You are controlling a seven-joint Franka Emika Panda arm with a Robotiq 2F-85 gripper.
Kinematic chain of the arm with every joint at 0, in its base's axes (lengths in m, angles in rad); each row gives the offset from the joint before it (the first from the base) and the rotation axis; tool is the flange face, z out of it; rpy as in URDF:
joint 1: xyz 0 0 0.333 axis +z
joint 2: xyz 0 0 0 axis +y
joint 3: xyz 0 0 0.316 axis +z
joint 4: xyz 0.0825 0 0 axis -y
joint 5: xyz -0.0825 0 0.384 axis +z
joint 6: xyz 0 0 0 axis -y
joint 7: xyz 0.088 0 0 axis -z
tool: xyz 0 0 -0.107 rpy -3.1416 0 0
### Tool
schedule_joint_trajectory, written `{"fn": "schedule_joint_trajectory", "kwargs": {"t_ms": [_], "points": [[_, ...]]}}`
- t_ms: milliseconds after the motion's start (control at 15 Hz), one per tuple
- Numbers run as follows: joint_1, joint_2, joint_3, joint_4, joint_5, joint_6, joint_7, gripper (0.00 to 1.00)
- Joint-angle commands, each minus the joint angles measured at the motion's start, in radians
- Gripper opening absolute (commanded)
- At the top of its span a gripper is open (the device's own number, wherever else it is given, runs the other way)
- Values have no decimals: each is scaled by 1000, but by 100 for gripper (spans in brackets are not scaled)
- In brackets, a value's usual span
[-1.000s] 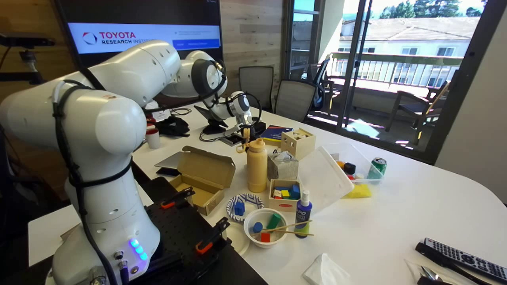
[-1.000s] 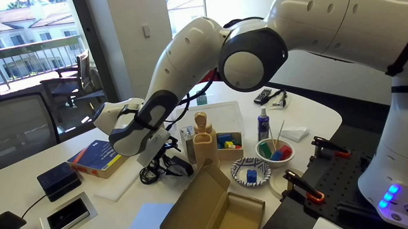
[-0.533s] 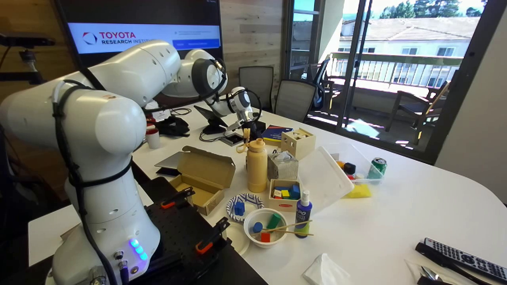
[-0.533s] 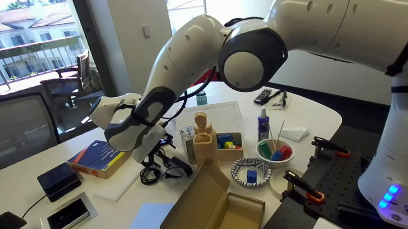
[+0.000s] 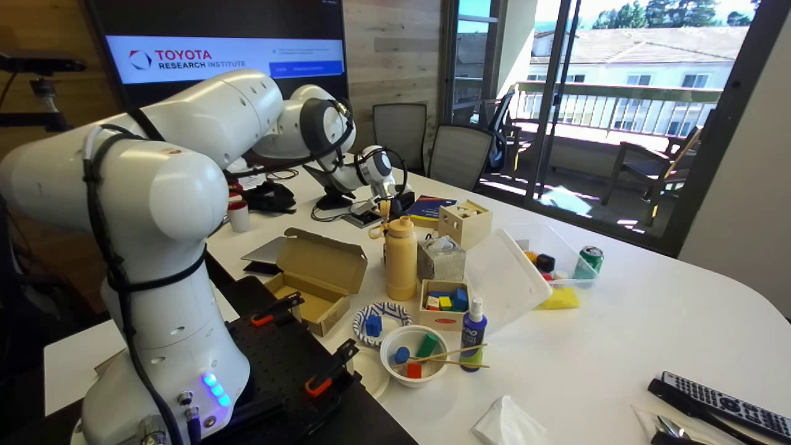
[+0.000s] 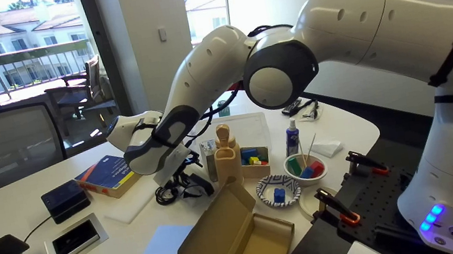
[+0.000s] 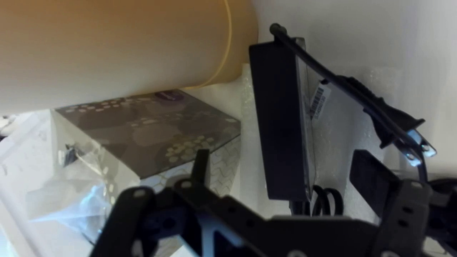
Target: Pick up the charger and put it in the box
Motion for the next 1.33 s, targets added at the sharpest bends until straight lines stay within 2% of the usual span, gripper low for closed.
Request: {"fn": "schedule_joint_trajectory", "kwargs": {"t_ms": [0, 200, 267, 333, 800, 933, 1267], "points": [[8, 30, -17, 34, -3, -47, 29, 100], [4, 37, -14, 34, 1, -56, 19, 100], [4, 38, -13, 34, 1, -58, 15, 75], [3, 39, -12, 34, 2, -60, 14, 74], [-3, 52, -3, 41, 10, -68, 1, 18], [-3, 56, 1, 51, 12, -76, -6, 6], [-2, 64, 9, 85, 11, -105, -12, 0]]}}
